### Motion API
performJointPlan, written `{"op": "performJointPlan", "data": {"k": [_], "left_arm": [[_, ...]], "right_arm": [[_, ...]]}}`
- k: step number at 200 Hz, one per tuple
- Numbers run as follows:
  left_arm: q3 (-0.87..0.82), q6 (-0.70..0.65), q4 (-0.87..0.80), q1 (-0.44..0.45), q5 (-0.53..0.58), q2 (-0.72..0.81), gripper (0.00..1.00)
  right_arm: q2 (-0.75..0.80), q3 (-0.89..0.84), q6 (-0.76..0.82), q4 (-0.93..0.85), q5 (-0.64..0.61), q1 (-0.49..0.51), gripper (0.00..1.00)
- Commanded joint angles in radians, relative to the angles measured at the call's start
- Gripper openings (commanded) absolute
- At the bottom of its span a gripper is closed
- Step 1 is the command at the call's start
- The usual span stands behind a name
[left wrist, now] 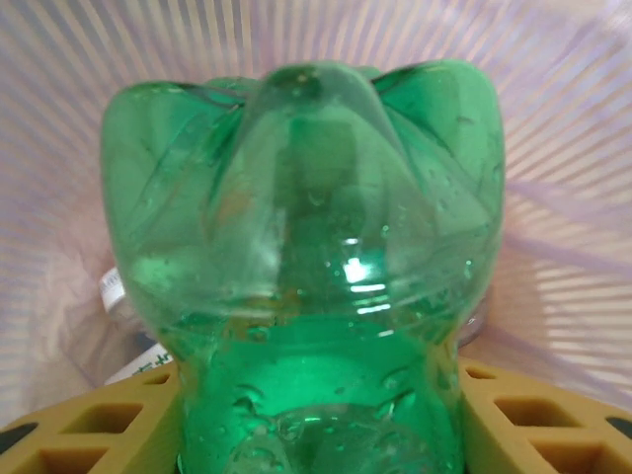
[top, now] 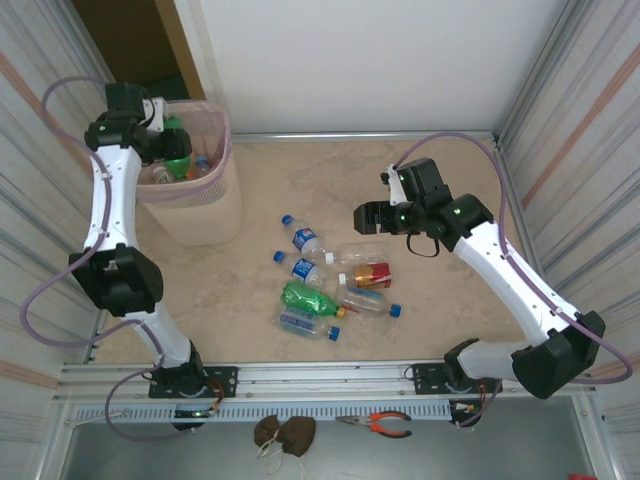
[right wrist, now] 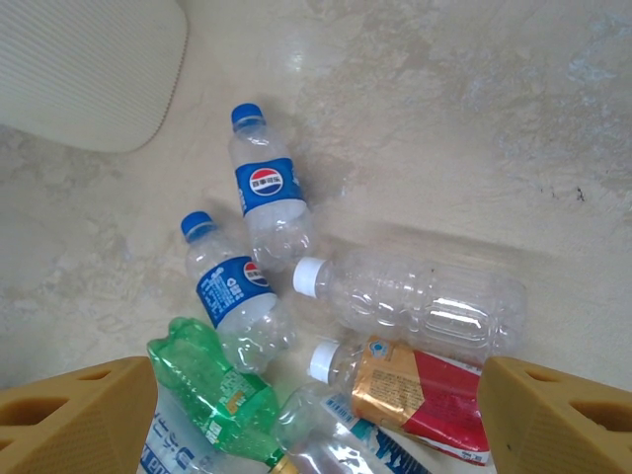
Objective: Put the plastic bottles in the bin
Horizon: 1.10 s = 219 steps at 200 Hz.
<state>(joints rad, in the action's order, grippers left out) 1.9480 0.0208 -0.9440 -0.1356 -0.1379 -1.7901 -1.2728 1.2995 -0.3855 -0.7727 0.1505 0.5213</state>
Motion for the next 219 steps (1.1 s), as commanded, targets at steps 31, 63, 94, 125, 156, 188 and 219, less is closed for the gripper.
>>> {"op": "performJointPlan", "data": {"k": [31,63,94,125,156,188,219], "left_arm": [[-0.177,-0.052,0.082,-0.006,0.021,-0.025,0.56],[-0.227,-0.062,0.102,-0.006,0.034,-0.058,0.57],[-0.241,-0.071,0.112,-0.007,0.036,-0.098,0.60],[-0.241,-0.078,0.104,-0.009,0.022,-0.113,0.65],[-0.223,-0.071,0.107,-0.009,0.012,-0.059,0.74],[-0.161,-0.065,0.085,-0.009,0.001,-0.009,0.80],[-0.088,-0.067,0.049,-0.009,-0.008,0.024,0.81]], "right_arm": [[0.032,0.011,-0.010,-0.017,-0.012,-0.006,0.83],[0.026,0.014,-0.006,-0.019,-0.007,-0.007,0.84],[0.029,0.015,-0.002,-0.018,-0.010,-0.009,0.84],[0.042,0.013,-0.003,-0.025,-0.019,-0.012,0.84],[0.056,0.013,-0.002,-0.029,-0.027,-0.015,0.84],[0.055,0.018,-0.001,-0.031,-0.030,-0.016,0.84],[0.047,0.026,0.004,-0.033,-0.032,-0.019,0.84]]}}
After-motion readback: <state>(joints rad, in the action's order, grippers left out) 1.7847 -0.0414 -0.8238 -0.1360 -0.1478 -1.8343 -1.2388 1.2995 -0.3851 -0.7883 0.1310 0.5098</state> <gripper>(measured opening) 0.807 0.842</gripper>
